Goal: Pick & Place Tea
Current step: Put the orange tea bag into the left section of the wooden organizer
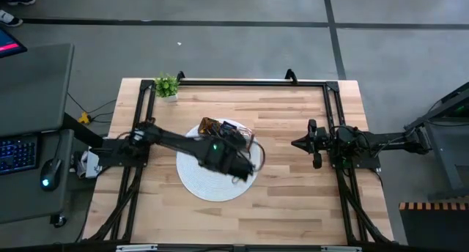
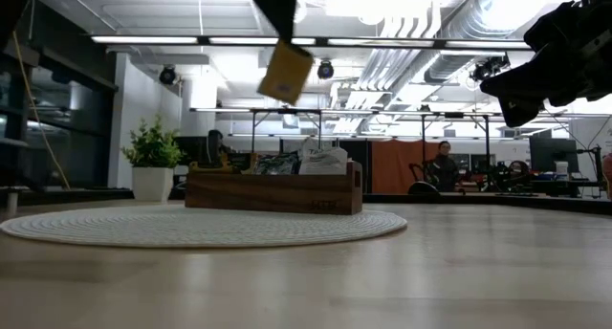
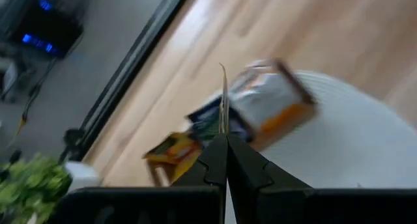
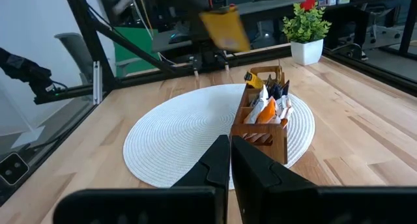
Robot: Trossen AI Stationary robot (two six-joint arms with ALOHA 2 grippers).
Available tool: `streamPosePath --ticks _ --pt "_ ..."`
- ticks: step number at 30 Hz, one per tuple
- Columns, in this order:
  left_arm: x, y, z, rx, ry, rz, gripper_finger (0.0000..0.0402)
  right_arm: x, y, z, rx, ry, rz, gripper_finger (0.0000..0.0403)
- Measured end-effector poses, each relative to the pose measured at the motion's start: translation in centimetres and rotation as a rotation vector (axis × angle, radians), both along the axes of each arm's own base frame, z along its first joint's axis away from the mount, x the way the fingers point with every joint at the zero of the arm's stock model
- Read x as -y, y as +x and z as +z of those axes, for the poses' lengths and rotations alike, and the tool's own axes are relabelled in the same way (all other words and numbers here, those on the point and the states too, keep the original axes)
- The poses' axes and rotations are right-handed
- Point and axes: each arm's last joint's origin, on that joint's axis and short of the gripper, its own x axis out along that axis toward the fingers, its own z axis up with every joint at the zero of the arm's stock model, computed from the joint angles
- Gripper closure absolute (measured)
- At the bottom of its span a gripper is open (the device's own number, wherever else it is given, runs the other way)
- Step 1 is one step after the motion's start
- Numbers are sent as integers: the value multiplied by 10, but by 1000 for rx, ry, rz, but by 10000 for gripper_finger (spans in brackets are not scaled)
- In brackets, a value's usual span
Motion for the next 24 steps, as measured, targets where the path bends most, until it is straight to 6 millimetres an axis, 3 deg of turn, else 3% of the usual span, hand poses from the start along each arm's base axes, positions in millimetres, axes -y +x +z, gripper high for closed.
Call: streamPosePath --ticks 6,12,19,24 --pt "-38 -27 -2 28 -15 179 401 0 0 0 0 0 0 391" --pt "-64 -52 -9 130 -16 391 401 0 0 0 0 0 0 391" --pt "-82 -73 -21 339 -26 621 401 0 0 0 0 0 0 391" --pt "-84 -67 -36 487 -83 728 401 0 0 0 0 0 -1 391"
